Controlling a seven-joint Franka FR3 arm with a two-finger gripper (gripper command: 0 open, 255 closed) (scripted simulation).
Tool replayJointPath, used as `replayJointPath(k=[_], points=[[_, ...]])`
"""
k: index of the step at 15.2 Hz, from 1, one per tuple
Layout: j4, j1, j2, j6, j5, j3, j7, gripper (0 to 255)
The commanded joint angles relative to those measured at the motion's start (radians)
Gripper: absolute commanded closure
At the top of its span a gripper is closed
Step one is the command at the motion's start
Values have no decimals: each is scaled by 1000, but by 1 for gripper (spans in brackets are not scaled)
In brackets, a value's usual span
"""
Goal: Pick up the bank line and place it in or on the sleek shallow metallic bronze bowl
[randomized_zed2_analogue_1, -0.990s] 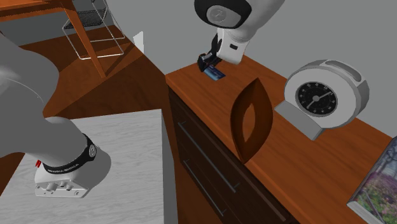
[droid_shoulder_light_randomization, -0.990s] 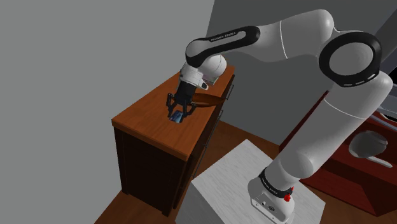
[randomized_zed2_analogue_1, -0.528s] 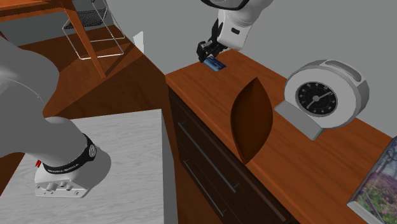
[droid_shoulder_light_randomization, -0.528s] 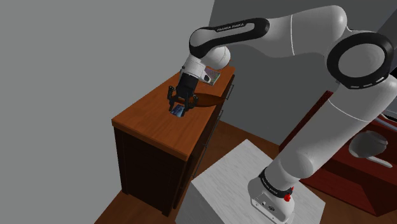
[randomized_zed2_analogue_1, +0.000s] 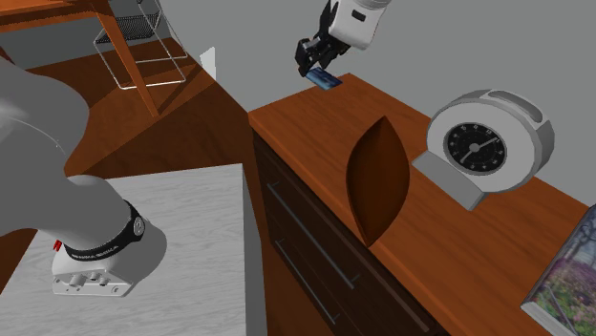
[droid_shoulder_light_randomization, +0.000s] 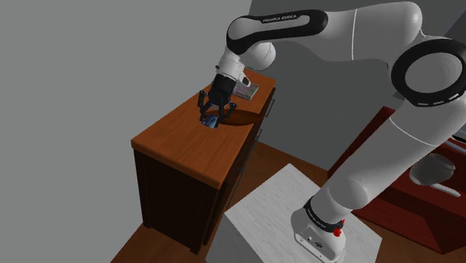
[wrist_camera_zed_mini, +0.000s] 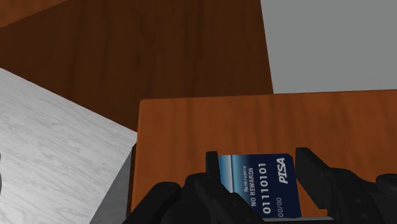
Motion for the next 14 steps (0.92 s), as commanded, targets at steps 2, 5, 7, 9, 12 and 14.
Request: replayJointPath(k=[2,5,7,9,12,14], points=[[27,-26,8,-42,-20,-27,-29,255],[68,-63,31,-91,-49,-65,-75,255],[101,-87,51,-124,-68,-90,-106,255],[139,-110,75,-157,-86,-113,-135,255],[205,-145,118,-207,-112,-146,-178,255],[256,-168,151,-241,-128,-167,-206,255]])
